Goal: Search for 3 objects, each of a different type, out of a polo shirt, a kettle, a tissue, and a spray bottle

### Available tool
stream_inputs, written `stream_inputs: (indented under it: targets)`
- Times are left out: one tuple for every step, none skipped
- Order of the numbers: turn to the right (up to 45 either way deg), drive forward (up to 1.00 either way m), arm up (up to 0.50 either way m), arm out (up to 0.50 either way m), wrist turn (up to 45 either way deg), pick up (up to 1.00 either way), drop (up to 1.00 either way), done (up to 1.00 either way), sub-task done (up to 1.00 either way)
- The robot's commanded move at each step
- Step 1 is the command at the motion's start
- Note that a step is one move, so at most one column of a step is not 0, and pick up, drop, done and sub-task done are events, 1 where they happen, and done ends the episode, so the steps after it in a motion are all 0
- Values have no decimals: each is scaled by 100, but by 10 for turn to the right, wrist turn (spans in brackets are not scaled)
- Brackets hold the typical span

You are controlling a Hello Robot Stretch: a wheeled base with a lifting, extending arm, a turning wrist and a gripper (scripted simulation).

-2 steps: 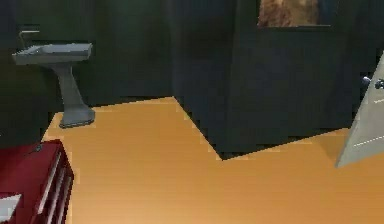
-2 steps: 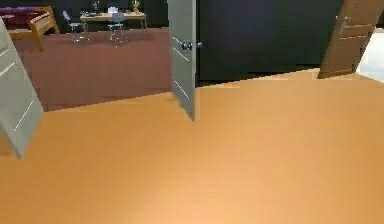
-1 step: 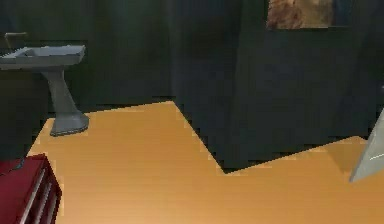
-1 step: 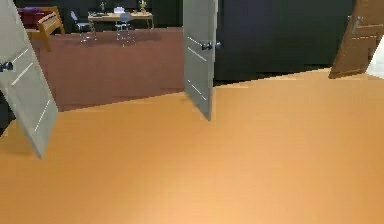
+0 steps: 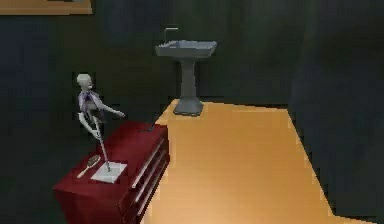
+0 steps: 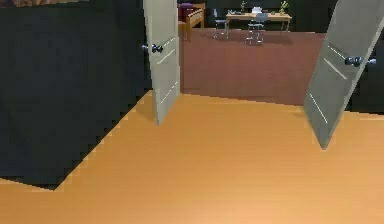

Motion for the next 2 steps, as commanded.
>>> stream_inputs:
  targets:
    - [0,25,0,0,0,0,0,0,0]
    - [-330,0,0,0,0,0,0,0,0]
